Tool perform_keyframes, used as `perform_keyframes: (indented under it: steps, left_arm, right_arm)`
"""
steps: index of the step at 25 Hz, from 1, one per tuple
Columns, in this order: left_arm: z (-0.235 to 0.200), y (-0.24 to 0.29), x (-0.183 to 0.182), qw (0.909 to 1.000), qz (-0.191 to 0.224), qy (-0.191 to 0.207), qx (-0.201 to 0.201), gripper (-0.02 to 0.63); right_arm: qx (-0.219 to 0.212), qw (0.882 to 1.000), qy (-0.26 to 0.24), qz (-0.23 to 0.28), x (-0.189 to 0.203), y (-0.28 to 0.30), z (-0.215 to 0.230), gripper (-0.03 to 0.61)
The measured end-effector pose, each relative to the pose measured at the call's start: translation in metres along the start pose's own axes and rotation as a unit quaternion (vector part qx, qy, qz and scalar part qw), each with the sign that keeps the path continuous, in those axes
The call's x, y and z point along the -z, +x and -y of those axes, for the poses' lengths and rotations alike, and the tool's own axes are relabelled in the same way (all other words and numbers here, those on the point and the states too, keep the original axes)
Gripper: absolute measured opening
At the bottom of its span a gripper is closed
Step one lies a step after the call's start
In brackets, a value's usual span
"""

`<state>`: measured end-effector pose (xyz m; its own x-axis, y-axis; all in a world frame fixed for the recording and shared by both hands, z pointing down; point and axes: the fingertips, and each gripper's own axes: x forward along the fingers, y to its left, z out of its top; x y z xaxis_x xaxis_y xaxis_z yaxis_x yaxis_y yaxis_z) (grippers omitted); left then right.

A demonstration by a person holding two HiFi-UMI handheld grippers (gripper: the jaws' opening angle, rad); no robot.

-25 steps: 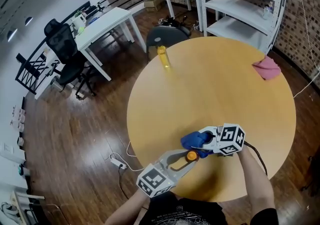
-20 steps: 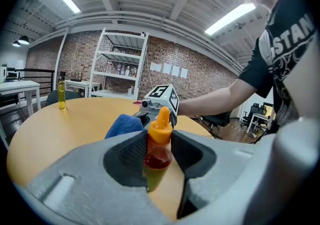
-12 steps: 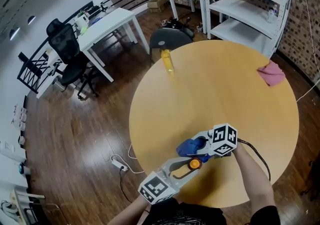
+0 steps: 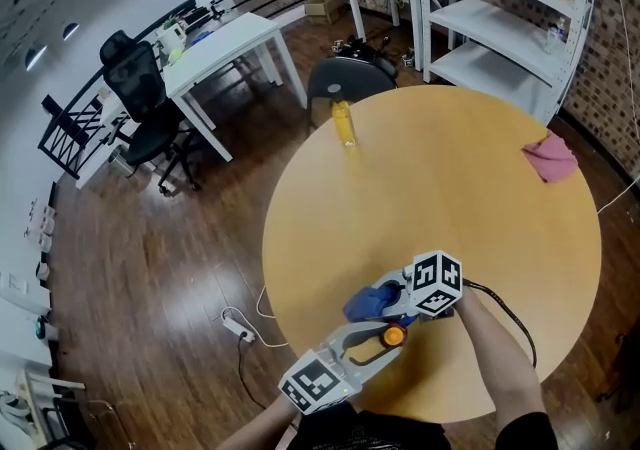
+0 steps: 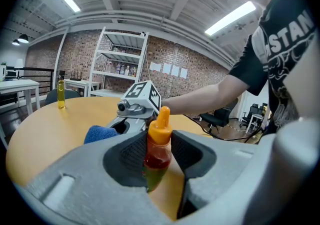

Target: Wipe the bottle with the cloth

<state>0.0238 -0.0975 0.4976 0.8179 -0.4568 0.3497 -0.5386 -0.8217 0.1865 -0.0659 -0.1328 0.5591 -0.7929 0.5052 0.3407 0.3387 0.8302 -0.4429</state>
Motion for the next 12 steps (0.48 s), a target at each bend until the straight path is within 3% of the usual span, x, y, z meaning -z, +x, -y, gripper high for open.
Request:
perform_keyframes:
  steps: [12]
  left_arm:
    - [0.001,-0.001,-0.002,1.0000,-0.006,0.004,0.006,0.147]
  right_arm:
    - [-0.071,0.997,0.009,-0.038,-0.006,0.030,-0.008,0.092]
